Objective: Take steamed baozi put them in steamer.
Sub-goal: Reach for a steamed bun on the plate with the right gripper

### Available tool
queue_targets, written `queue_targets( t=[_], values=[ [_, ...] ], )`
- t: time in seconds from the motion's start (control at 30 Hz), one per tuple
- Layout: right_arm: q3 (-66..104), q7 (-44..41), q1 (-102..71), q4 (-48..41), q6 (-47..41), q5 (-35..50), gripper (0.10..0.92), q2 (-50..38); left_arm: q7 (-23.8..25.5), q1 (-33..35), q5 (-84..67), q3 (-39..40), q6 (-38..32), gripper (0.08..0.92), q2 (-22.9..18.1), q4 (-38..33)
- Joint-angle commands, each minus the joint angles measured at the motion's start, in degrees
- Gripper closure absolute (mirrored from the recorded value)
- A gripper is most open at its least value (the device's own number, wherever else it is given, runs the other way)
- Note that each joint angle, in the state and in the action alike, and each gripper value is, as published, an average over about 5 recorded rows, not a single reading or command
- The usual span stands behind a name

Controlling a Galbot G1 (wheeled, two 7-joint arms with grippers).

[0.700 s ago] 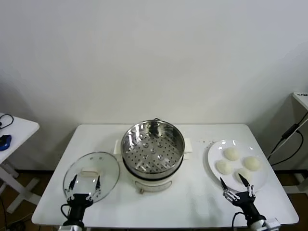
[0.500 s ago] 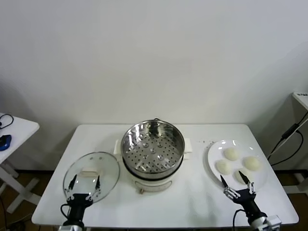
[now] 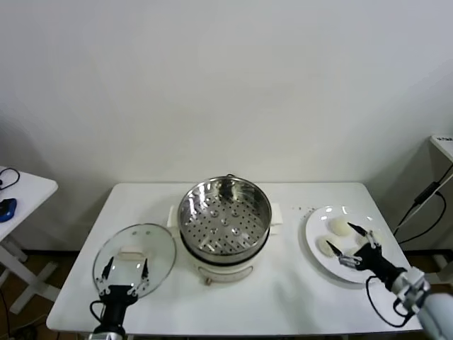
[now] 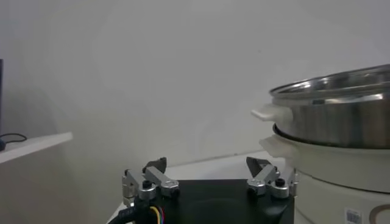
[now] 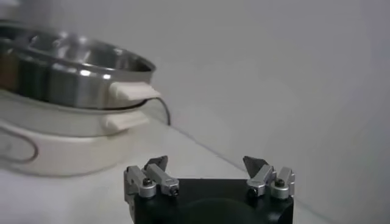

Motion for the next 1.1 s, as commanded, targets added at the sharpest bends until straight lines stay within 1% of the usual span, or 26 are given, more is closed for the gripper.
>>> queue_targets(
  t=[0.03,0.1,0.2,0.27,0.33,0.43,0.6,0.77,0.93,1.1],
  values=[
    [-30.1,-22.7,38.2,-15.0,-0.6,-2.7,0.203,-17.6,-0.8,0.5,0.2,0.5,-0.2,0.177,0.7,-0.7],
    [-42.4,-25.9,50.8,-18.2,0.6,-6.7,0.203,-18.5,-0.7,0.7,0.2,0.6,-0.2,0.177,0.6,-0.7],
    [-58.2,-30.4,67.6,-22.7,4.4,-18.3,0.203,-17.8,-0.7,0.7,0.2,0.6,-0.1,0.177,0.6,-0.8],
    [-67.1,-33.2,76.4,-26.3,6.3,-24.3,0.203,-16.1,-0.7,0.6,0.1,0.4,0.1,0.177,0.6,-1.0],
    [-74.6,-35.0,83.8,-30.7,7.1,-26.8,0.203,-13.4,-0.6,0.4,-0.2,0.1,0.3,0.177,0.7,-1.1],
    [-81.6,-36.6,89.6,-36.5,7.3,-27.1,0.203,-8.7,-0.6,0.2,-0.6,-0.4,0.6,0.177,0.9,-1.1],
    [-84.8,-37.7,91.5,-44.5,6.9,-26.5,0.203,-0.7,-0.6,0.0,-1.0,-0.8,1.2,0.177,0.9,-1.1],
    [-82.9,-38.3,88.8,-51.7,6.7,-28.4,0.203,6.8,-0.5,-0.3,-0.9,-1.1,1.9,0.177,0.6,-1.4],
    [-78.9,-37.8,84.7,-55.8,6.6,-30.3,0.203,11.7,-0.5,-0.6,-0.9,-1.6,2.5,0.177,0.5,-1.7],
    [-74.4,-36.4,80.8,-58.4,6.7,-31.6,0.203,14.3,-0.5,-0.8,-1.0,-2.1,2.7,0.177,0.6,-1.4]
  ],
)
